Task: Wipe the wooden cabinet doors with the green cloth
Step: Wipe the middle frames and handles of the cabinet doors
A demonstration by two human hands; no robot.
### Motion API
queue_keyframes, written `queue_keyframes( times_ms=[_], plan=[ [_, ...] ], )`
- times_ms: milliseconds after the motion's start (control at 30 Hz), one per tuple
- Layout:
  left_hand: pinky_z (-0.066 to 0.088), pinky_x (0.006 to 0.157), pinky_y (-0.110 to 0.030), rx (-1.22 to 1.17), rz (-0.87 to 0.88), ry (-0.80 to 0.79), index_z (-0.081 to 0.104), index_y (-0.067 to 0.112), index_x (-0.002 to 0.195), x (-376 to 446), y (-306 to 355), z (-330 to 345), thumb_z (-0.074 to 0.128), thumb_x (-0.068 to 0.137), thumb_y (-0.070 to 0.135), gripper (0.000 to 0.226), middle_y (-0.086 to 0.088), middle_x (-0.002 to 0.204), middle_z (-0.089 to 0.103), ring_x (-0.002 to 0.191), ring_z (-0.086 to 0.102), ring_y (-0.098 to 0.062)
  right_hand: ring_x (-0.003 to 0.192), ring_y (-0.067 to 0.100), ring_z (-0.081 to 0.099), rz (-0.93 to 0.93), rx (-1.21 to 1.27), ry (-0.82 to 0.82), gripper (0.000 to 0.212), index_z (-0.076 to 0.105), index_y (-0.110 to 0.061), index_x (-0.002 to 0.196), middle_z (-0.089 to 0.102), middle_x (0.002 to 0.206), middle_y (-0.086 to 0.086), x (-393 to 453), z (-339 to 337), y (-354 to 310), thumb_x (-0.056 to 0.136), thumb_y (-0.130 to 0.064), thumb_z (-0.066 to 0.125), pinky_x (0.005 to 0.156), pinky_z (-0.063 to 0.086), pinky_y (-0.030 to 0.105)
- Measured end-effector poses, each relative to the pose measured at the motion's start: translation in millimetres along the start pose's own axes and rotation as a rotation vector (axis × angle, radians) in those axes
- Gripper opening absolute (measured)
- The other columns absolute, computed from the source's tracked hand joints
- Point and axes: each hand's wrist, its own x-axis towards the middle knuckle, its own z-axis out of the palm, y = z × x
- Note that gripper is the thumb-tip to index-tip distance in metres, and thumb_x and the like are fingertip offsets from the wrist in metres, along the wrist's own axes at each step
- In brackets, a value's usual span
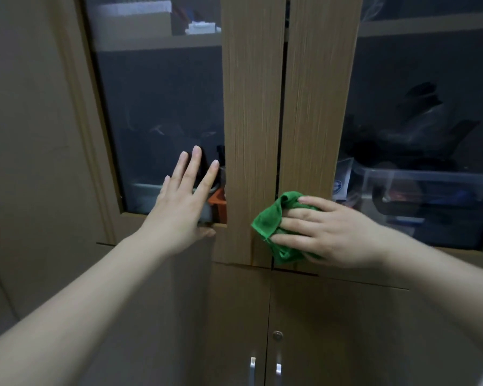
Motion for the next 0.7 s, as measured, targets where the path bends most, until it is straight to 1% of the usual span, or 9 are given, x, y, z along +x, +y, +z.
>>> queue_keyframes(
  times_ms=[33, 100, 233, 300, 367, 433, 500, 600, 700],
  plan=[
    [0.015, 0.116, -0.057, 0.015, -0.004, -0.003, -0.023, 0.034, 0.151, 0, 0, 0, 0.087, 0.064, 0.05, 0.142, 0.002, 0.156, -0.041, 0.147, -0.028, -0.024, 0.133, 0.026, 0.05, -0.005, -0.012, 0.026, 0.054, 0.046, -0.02, 0.145, 0.057, 0.142, 0.008, 2, -4, 9, 0.094, -0.033, 0.059, 0.122, 0.015, 0.045],
    [0.014, 0.116, -0.055, 0.026, -0.008, -0.003, -0.026, 0.033, 0.15, 1, 1, 2, 0.087, 0.064, 0.049, 0.142, 0.001, 0.155, -0.042, 0.147, -0.029, -0.025, 0.134, 0.03, 0.05, 0.087, -0.03, 0.118, 0.049, 0.047, -0.016, 0.144, 0.057, 0.142, 0.012, 11, -12, 25, 0.097, -0.029, 0.052, 0.121, 0.018, 0.046],
    [0.016, 0.116, -0.057, 0.022, -0.015, 0.0, -0.023, 0.033, 0.151, 1, 1, 3, 0.088, 0.063, 0.049, 0.143, 0.002, 0.154, -0.044, 0.147, -0.028, -0.026, 0.144, 0.032, 0.039, 0.532, -0.026, 0.346, 0.044, 0.048, -0.015, 0.146, 0.048, 0.151, 0.014, 48, -23, 30, 0.103, -0.026, 0.046, 0.12, 0.021, 0.049],
    [0.017, 0.116, -0.058, 0.026, -0.019, 0.0, -0.022, 0.032, 0.152, 2, 2, 3, 0.088, 0.062, 0.049, 0.143, 0.003, 0.153, -0.045, 0.148, -0.027, -0.026, 0.149, 0.03, 0.03, 0.715, -0.021, 0.348, 0.048, 0.044, -0.017, 0.149, 0.041, 0.156, 0.012, 71, -24, 17, 0.104, -0.035, 0.043, 0.121, 0.016, 0.05],
    [0.018, 0.116, -0.058, 0.028, -0.023, 0.002, -0.021, 0.033, 0.152, 3, 3, 3, 0.088, 0.061, 0.05, 0.143, 0.003, 0.153, -0.044, 0.148, -0.025, -0.026, 0.15, 0.03, 0.024, 0.783, 0.003, 0.273, 0.057, 0.039, -0.02, 0.152, 0.037, 0.159, 0.011, 89, -20, 1, 0.102, -0.047, 0.04, 0.121, 0.011, 0.051],
    [0.019, 0.117, -0.057, 0.026, -0.029, 0.001, -0.019, 0.033, 0.153, 3, 3, 3, 0.088, 0.061, 0.051, 0.143, 0.002, 0.155, -0.041, 0.149, -0.024, -0.026, 0.148, 0.033, 0.025, 0.724, 0.011, 0.179, 0.066, 0.036, -0.02, 0.153, 0.039, 0.156, 0.012, 97, -12, -16, 0.098, -0.057, 0.039, 0.12, 0.009, 0.053],
    [0.02, 0.116, -0.057, 0.021, -0.031, 0.006, -0.017, 0.033, 0.154, 3, 2, 4, 0.088, 0.061, 0.05, 0.142, 0.0, 0.158, -0.037, 0.149, -0.023, -0.025, 0.145, 0.035, 0.029, 0.61, -0.015, 0.113, 0.068, 0.037, -0.02, 0.152, 0.044, 0.152, 0.012, 98, -1, -32, 0.097, -0.058, 0.041, 0.12, 0.009, 0.054],
    [0.02, 0.117, -0.057, 0.025, -0.026, 0.013, -0.017, 0.032, 0.154, 2, 2, 4, 0.087, 0.063, 0.048, 0.139, -0.002, 0.16, -0.033, 0.149, -0.022, -0.026, 0.145, 0.035, 0.033, 0.355, -0.037, 0.025, 0.058, 0.04, -0.018, 0.15, 0.046, 0.15, 0.012, 83, 12, -47, 0.098, -0.043, 0.043, 0.121, 0.011, 0.054],
    [0.018, 0.117, -0.056, 0.039, -0.022, 0.002, -0.018, 0.031, 0.154, 2, 3, 2, 0.088, 0.064, 0.047, 0.14, -0.003, 0.16, -0.033, 0.149, -0.022, -0.027, 0.142, 0.033, 0.04, 0.108, -0.013, -0.053, 0.055, 0.047, -0.02, 0.146, 0.051, 0.148, 0.01, 52, 13, -46, 0.092, -0.031, 0.051, 0.122, 0.012, 0.054]
  ],
)
